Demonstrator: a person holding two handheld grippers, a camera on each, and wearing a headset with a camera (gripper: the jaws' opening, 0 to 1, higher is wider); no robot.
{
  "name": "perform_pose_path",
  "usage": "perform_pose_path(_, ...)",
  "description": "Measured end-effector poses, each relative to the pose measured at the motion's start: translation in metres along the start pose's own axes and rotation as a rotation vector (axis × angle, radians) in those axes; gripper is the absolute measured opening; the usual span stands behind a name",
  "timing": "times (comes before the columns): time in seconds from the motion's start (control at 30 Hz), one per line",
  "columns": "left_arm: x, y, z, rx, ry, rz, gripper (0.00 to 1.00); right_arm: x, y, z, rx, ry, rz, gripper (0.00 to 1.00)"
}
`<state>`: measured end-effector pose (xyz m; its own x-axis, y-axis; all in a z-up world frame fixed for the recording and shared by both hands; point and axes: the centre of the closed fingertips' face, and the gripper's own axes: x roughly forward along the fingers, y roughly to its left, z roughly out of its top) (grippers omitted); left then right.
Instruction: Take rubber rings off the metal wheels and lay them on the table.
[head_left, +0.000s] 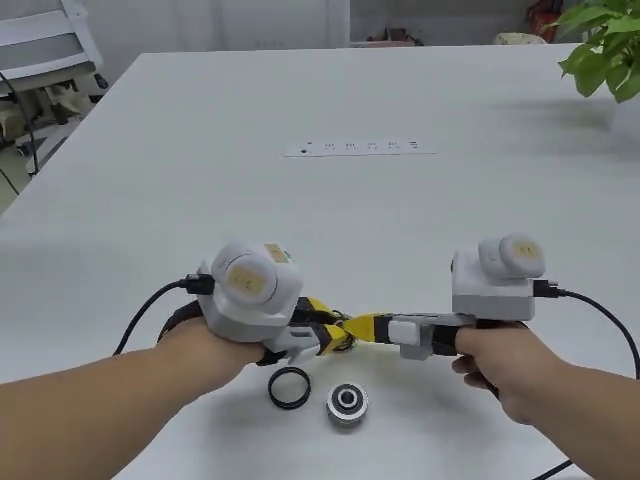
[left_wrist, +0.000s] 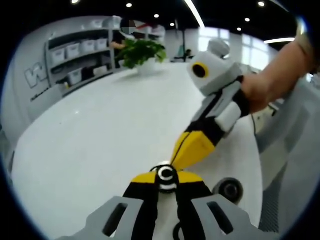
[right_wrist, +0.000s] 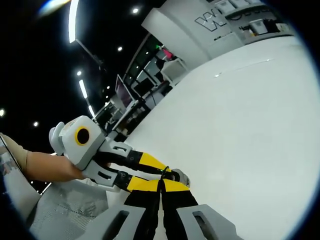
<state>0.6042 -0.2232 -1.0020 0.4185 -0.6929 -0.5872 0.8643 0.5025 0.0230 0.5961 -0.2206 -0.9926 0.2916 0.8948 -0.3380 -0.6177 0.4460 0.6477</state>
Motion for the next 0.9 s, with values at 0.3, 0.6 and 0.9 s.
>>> perform_pose_path(0.3,0.001,0.0,0.001,-0.011,0.004,0.011,0.13,-0.002,-0.009,-0.001,-0.016,0.001,-0.04,0.0)
perform_pose_path(0.6,-0.003,-0.002,0.001,-0.022,0.003,-0.009,0.16,-0.006,-0.008,0.002,-0.009,-0.009,-0.041,0.0)
perform_pose_path(0.9,-0.02,-0.002,0.01,-0.025,-0.033,-0.034,0.22,-0.007,-0.002,0.006,-0.003,-0.018,-0.029,0.0)
